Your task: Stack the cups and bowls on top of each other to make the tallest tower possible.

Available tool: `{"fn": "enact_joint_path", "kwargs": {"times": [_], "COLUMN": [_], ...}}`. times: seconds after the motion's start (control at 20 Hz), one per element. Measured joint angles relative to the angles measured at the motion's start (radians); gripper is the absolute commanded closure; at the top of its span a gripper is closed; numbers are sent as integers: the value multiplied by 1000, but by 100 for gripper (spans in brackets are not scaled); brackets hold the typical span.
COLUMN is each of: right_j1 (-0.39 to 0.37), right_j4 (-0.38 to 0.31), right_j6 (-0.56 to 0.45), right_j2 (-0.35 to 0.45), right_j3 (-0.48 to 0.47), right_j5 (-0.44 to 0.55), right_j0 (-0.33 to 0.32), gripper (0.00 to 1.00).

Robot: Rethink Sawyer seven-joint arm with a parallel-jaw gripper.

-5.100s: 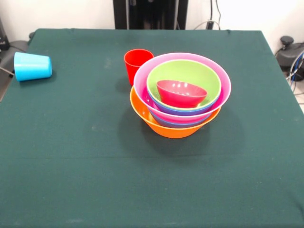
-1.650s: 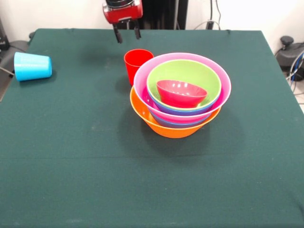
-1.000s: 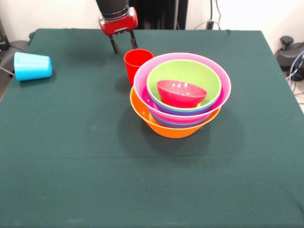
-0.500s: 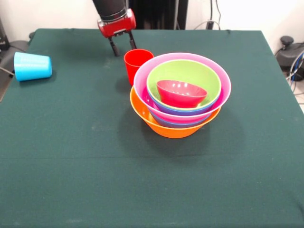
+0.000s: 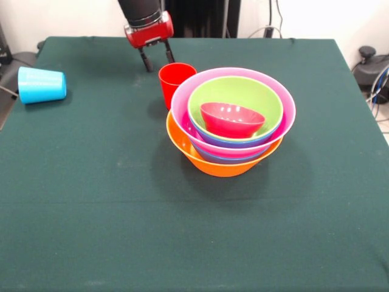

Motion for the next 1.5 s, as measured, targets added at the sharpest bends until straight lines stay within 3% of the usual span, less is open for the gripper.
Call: {"fn": "enact_joint_path", "kwargs": {"times": [0.2, 0.4, 0.5, 0.85, 1.1, 1.5], "right_j1": [-9, -27, -47, -108, -153, -224], "right_j4": [-1, -1, -1, 0, 0, 0], "right_j6": [0, 0, 0, 10, 32, 37], "right_j2": [-15, -43, -75, -164, -214, -229], "right_j3": [-3, -5, -3, 29, 68, 132], "right_j5": [2, 2, 2, -3, -16, -16], "right_j0": [29, 89, 152, 251, 258, 202], "gripper": [0, 0, 0, 0, 0, 0]}}
